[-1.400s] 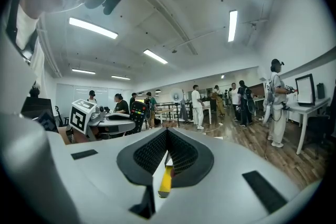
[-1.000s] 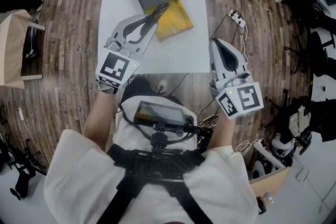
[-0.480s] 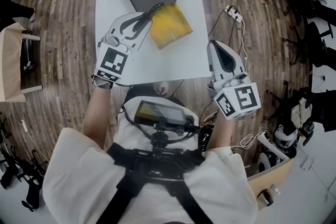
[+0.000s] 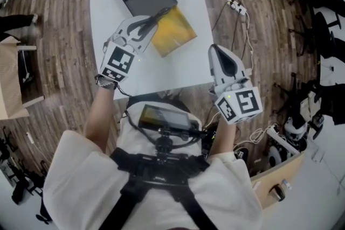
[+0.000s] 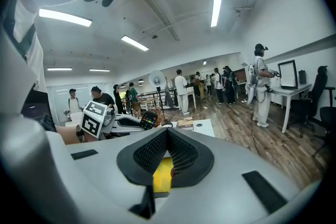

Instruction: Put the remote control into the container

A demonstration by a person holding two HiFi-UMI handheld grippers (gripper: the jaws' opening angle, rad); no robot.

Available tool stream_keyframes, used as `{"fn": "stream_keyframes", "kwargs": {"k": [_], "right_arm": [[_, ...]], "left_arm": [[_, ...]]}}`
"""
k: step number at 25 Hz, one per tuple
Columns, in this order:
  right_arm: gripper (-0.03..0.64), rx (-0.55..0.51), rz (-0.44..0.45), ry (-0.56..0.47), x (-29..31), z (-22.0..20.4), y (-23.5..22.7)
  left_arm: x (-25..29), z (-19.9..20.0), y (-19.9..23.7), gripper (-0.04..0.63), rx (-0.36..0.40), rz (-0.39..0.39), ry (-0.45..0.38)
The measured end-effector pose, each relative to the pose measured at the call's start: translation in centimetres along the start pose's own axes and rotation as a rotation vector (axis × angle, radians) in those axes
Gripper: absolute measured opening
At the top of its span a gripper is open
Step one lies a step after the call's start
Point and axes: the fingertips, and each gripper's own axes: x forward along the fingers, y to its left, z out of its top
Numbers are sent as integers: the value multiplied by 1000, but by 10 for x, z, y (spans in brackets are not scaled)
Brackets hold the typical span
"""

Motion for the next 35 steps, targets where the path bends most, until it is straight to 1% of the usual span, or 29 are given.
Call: {"fn": "stream_keyframes", "kwargs": {"k": [9,15,23,32,35], "right_arm": [[3,47,-61,42,10,-15,-25],[3,64,-81,72,21,-27,-38],[3,93,-112,93,28,-40,-46],[3,121,-157,111,27,-57,-58],[3,131,-174,115,24,-63,-61]], "left_arm": [[40,-20,-3,80,-22,-87,44],[62,-38,-9,80,-38,-139,80],[82,-68,-19,80,-24,-212,149],[109,-106,-33,80,-33,-272,224],[116,-117,-38,80,-20,-294,252]]}}
